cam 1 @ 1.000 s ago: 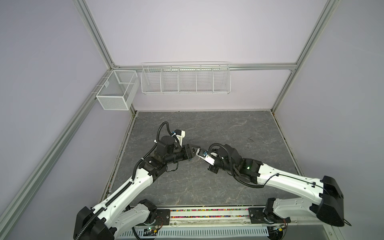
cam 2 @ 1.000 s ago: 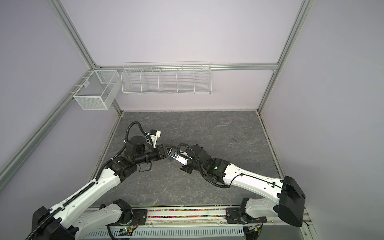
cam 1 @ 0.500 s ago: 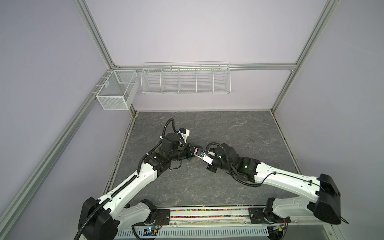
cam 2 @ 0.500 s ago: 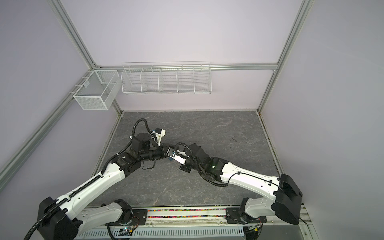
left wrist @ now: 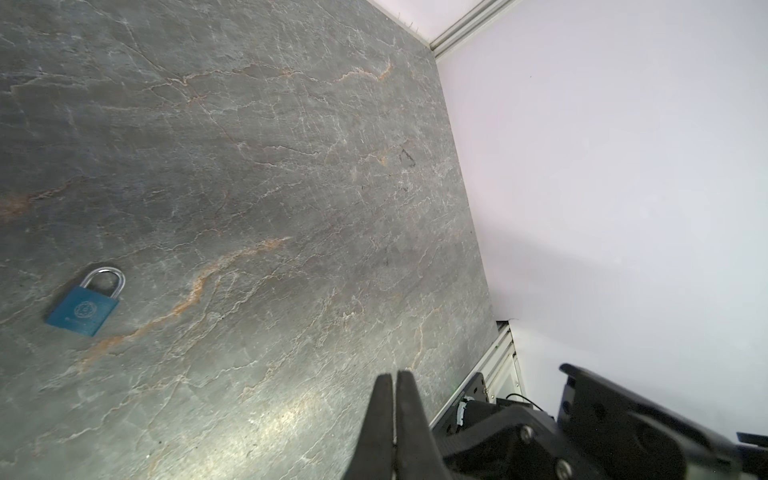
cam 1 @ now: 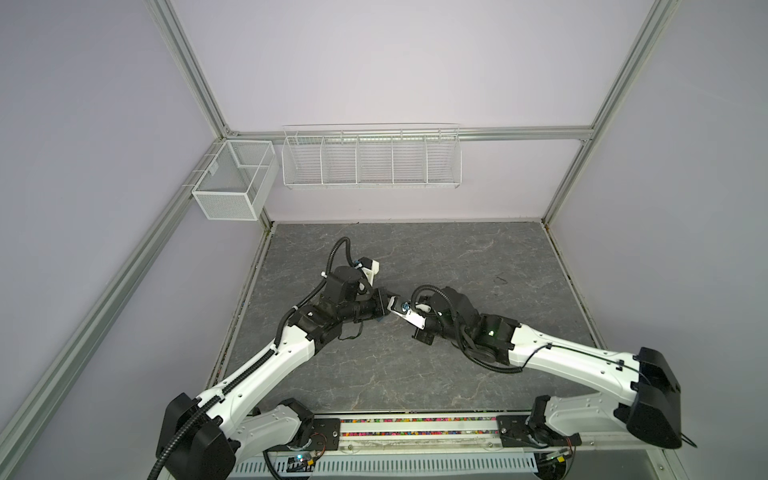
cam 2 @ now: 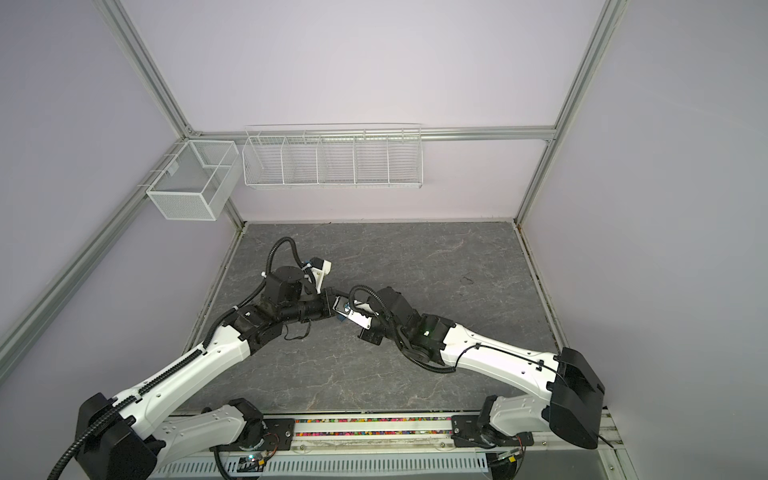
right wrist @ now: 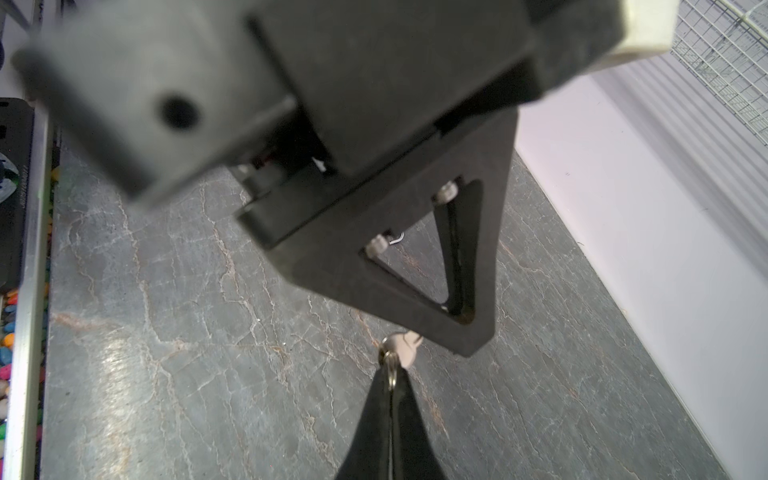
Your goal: Unlock with the key
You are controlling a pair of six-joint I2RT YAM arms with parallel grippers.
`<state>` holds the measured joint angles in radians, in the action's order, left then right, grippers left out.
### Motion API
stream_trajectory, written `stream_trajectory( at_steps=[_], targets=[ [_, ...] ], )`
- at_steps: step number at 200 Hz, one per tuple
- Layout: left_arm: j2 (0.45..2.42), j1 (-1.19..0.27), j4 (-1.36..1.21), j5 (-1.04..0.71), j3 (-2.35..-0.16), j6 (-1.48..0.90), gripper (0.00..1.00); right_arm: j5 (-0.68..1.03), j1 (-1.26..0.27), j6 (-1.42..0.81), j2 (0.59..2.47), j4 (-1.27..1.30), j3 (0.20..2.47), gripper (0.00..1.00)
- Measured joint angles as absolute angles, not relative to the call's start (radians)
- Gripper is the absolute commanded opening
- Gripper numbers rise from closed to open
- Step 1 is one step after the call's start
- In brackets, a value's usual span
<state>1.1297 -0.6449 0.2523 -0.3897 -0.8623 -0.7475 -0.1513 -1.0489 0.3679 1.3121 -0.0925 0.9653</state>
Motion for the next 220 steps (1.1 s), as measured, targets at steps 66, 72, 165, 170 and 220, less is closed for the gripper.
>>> stream_trajectory(
  at_steps=[66,72,165,170,220],
  targets=[
    [1.130,-0.645,0.252,-0.379,-0.862,-0.747,0.00,-0.161,-1.049,0.368,1.312,-0.094,0.968,0.21],
    [1.130,-0.646,0.253,-0.370,-0.862,-0.747,0.00,-0.162,-1.049,0.370,1.312,-0.097,0.969,0.24],
    [1.130,-0.643,0.198,-0.230,-0.897,-0.655,0.00,-0.097,-1.000,0.210,1.172,-0.162,0.977,0.66],
    [1.130,-0.642,0.182,-0.226,-0.897,-0.646,0.00,-0.078,-0.981,0.175,1.154,-0.165,0.977,0.66],
    [1.130,-0.641,-0.015,-0.268,-0.894,-0.533,0.00,0.295,-0.700,-0.176,1.110,-0.129,0.972,0.66]
  ],
)
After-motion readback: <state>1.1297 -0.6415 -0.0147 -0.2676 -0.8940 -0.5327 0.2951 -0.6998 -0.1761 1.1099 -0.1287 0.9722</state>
